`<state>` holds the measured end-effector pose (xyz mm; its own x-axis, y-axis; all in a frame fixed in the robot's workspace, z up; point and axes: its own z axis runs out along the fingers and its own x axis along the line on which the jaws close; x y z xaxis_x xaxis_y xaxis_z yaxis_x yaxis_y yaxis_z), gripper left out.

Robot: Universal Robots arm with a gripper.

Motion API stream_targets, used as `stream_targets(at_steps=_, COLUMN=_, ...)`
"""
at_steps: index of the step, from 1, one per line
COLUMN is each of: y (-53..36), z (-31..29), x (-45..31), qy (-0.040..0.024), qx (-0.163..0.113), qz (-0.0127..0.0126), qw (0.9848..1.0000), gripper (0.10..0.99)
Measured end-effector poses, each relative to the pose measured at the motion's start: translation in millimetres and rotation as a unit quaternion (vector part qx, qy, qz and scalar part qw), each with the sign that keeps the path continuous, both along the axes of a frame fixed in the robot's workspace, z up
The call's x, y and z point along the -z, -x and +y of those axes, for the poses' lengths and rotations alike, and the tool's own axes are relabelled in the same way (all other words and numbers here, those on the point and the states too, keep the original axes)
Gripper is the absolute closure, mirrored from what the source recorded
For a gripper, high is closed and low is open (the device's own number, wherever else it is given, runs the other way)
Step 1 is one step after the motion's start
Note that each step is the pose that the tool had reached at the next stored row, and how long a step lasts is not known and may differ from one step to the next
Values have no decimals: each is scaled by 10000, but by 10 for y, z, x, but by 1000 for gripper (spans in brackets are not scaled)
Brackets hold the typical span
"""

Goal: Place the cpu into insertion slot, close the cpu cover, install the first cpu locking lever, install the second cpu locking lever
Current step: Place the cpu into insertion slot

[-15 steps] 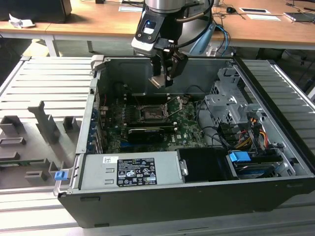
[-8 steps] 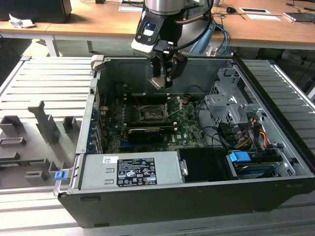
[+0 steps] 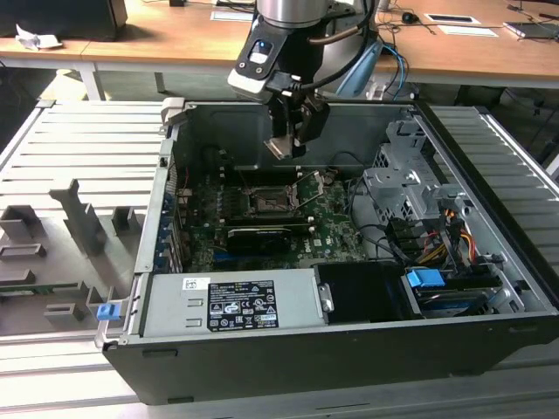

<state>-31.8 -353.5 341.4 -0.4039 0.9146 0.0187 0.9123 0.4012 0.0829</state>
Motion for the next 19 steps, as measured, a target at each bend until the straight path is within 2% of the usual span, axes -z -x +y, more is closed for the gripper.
stream_targets(at_steps=3, y=0, z=0, x=9, qy=0, qx=2, qz=17, qw=10000, gripper=557)
stream_targets(at_steps=5, y=-1, z=0, x=15, qy=-1, qx=1, qz=38, qw=10000, gripper=557)
stream_targets(at_steps=8, y=-1, z=0, x=37, qy=0, qx=58, qz=40, qw=10000, gripper=557)
stream_targets(at_steps=11, y=-1, z=0, x=47, qy=-1, qx=308, qz=40, qw=9995, gripper=557)
stream_targets(at_steps=15, y=0, z=0, x=57, qy=-2, qx=635, qz=40, qw=9980, gripper=557)
stream_targets(at_steps=19, y=0, z=0, x=68, qy=-2, qx=724, qz=40, qw=9974, gripper=557)
